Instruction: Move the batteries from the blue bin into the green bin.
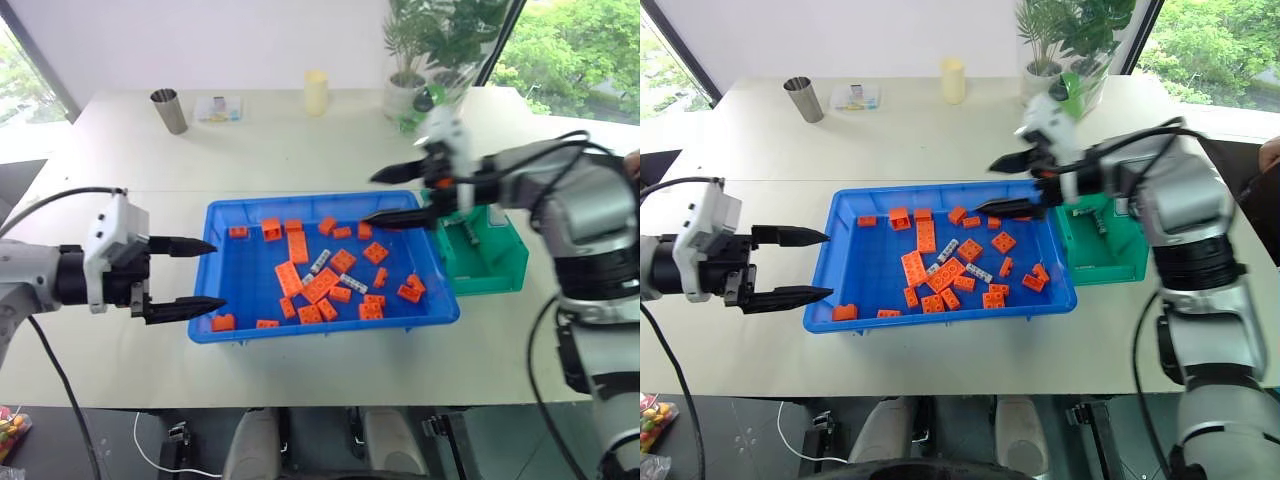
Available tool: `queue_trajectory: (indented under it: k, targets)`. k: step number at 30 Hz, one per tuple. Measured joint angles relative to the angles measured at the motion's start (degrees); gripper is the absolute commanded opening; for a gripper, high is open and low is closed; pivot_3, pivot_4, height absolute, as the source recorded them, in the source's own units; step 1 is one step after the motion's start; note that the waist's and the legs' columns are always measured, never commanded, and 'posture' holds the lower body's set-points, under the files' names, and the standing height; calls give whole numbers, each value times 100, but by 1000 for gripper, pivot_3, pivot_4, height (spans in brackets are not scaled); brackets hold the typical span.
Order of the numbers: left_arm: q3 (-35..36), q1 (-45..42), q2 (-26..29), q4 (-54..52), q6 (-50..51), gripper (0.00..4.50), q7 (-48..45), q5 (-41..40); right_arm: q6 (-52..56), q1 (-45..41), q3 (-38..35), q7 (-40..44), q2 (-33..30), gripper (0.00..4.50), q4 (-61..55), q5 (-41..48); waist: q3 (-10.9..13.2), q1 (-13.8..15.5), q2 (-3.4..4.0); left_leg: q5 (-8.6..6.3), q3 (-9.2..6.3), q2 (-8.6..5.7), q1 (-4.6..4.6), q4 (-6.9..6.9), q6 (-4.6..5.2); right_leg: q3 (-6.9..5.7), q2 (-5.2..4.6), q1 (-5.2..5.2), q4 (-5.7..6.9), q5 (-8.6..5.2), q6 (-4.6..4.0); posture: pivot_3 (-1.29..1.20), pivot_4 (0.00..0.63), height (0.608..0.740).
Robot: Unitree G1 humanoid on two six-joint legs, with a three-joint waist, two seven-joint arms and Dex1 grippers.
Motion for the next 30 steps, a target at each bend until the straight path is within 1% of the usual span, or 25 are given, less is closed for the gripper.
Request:
queue_trajectory:
  k: [5,8,10,15,20,24,29,30]
  targets:
    - [-177,-225,-5,30,-23,4500,-6,48,873,-140,397,-491,848,4482,287,120,-1,53,-3,0,3,-5,-2,4,0,1,-1,0,0,0,0,0,150,736]
    - [-205,-263,-6,55,-39,4500,-18,75,1494,-457,476,-654,1180,4482,790,213,-1,50,-3,0,4,-8,-3,3,0,0,2,-1,2,1,1,0,150,736]
    - [-271,-282,-9,66,-44,4500,-33,103,1720,-640,545,-726,1347,4482,1058,220,-2,48,-4,0,2,-7,-3,2,1,-1,7,0,3,2,2,0,150,736]
    - [-332,-338,-32,63,-46,4500,0,112,1719,-708,1189,-759,1627,4482,1814,55,-2,45,-4,0,3,-8,-3,1,1,-2,7,-1,2,2,3,0,150,736]
    - [-320,-241,-45,-59,-47,4500,32,110,1495,-720,1623,-650,1658,4482,2129,-131,-2,37,-5,0,1,-8,-3,1,1,-3,9,0,2,5,8,0,150,736]
    - [-308,-160,-95,-144,-46,4500,133,109,1354,-758,1727,-576,1766,4482,2461,-218,-3,29,-6,0,-1,-7,-1,1,1,-3,11,0,4,5,8,0,150,736]
    - [-264,-133,-146,-266,-42,4500,258,87,1125,-919,1657,-577,2213,4482,3042,-338,-4,10,-7,0,-1,-6,6,1,0,-3,13,3,8,5,9,0,150,736]
    - [-262,-133,-153,-267,-42,4500,279,86,1102,-966,1618,-603,2331,4247,3177,-358,-4,7,-7,0,-1,-6,6,1,0,-3,14,3,9,5,9,0,150,736]
